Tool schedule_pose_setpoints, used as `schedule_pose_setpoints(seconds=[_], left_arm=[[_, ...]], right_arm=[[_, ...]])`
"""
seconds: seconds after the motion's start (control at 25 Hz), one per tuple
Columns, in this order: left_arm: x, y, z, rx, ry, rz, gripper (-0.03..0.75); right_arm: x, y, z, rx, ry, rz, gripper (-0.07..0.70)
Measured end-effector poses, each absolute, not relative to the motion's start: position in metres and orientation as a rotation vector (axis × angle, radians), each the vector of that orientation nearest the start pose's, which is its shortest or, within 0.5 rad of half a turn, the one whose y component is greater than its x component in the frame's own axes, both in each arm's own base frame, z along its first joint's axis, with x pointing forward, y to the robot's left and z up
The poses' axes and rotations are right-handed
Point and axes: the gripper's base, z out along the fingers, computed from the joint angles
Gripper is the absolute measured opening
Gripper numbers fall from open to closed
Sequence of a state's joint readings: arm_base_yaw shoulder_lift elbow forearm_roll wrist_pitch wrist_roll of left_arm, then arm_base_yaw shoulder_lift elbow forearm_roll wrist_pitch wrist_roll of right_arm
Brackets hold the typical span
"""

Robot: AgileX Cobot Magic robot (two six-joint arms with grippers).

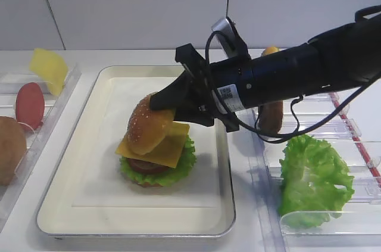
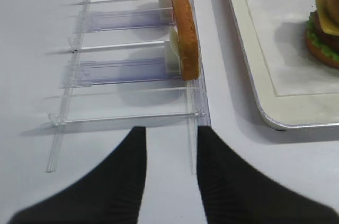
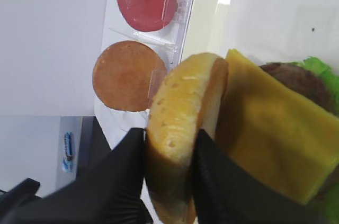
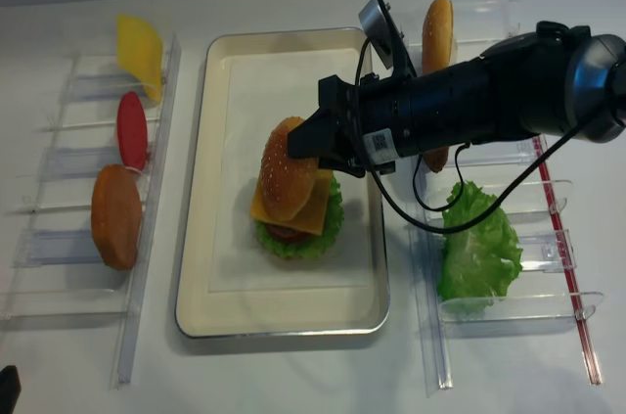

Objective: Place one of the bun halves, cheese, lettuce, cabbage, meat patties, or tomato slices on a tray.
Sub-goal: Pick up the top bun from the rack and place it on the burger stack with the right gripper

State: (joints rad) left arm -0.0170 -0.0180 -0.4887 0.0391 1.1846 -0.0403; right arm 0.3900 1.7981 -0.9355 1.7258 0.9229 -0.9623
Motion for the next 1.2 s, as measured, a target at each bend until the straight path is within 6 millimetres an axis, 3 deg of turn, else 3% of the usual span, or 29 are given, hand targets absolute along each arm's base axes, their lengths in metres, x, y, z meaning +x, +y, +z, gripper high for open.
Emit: schedule_pose_setpoints(seconds=[1.2], left_arm=[[-0.012,0.0035,0.2644,-0.03,2.161,0.015,0.216]], right_arm=[[0.2902,0.1996,0.1971,-0.006,2.371,1.72,0.215]])
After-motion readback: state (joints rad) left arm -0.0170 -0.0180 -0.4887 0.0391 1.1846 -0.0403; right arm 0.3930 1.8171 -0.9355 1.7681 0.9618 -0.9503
